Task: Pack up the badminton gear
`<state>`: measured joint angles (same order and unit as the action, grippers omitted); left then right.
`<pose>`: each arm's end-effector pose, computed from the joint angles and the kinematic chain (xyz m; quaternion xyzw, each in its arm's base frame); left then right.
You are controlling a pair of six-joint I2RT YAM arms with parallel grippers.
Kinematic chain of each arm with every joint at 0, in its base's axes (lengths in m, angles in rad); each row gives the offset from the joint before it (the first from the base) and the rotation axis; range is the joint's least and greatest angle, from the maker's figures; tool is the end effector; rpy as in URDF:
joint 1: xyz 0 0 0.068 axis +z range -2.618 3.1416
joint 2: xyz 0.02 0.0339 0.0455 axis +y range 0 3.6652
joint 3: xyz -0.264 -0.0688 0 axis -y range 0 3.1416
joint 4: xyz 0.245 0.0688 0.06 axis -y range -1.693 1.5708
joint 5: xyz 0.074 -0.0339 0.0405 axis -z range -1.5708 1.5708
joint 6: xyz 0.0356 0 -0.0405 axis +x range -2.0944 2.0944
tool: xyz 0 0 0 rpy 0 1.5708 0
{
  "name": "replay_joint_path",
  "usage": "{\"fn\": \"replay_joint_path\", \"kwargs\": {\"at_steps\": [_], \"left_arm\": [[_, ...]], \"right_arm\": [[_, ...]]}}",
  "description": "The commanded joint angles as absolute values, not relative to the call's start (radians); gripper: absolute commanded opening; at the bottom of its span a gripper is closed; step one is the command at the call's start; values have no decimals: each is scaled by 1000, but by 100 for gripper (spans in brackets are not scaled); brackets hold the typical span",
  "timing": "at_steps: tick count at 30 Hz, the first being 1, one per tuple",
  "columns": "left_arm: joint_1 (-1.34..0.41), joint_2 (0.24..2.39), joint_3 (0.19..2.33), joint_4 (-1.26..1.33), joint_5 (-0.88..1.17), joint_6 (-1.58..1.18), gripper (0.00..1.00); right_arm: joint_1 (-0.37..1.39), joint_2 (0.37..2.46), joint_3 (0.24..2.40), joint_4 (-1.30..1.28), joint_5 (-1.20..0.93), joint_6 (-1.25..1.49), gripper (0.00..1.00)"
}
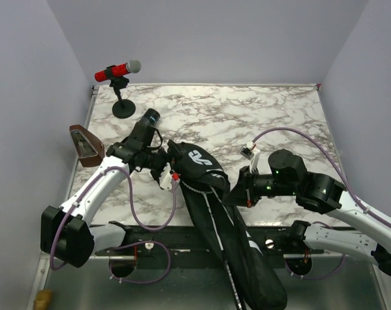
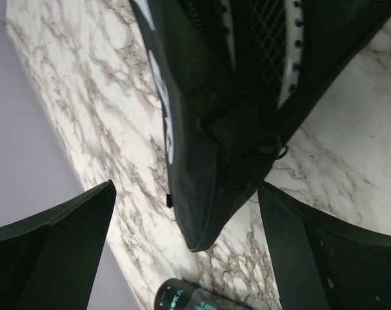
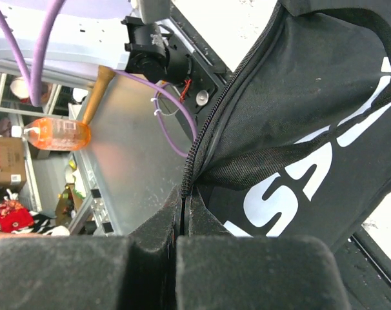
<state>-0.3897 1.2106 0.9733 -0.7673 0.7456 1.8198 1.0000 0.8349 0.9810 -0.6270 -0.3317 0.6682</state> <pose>0.2063 -0.1108 0.2768 0.8446 0.3109 -0.0935 0.4257 0.0831 0.1509 0.3544 -0.2237 0.8177 0.4735 0.2389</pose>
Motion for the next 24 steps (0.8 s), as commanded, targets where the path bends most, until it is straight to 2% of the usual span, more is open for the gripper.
{"fn": "replay_joint_path", "kwargs": {"at_steps": [1, 6, 10, 12, 13, 16, 18, 22, 24], "left_arm": [[-399, 1210, 940, -902, 773, 1905, 99], [-357, 1206, 951, -1018, 727, 1965, 99], [-345, 1177, 920, -888, 764, 1884, 98], [-345, 1152, 887, -792, 788, 1849, 89], [-345, 1140, 873, -734, 804, 1817, 80], [-348, 1131, 897, -689, 825, 1671, 43], [-347, 1124, 923, -709, 830, 1605, 33], [-333, 1103, 977, -845, 853, 1577, 32], [-330, 1107, 1046, -993, 874, 1585, 32]], "right_arm": [[999, 813, 1055, -491, -399, 683, 1], [999, 811, 1074, -512, -383, 676, 0], [999, 821, 1077, -483, -417, 684, 0], [999, 824, 1077, -466, -429, 690, 0], [999, 822, 1077, -463, -433, 695, 0], [999, 810, 1060, -442, -422, 709, 0], [999, 802, 1046, -430, -405, 718, 0], [999, 821, 1042, -458, -299, 713, 0], [999, 854, 1055, -529, -173, 701, 0]]}}
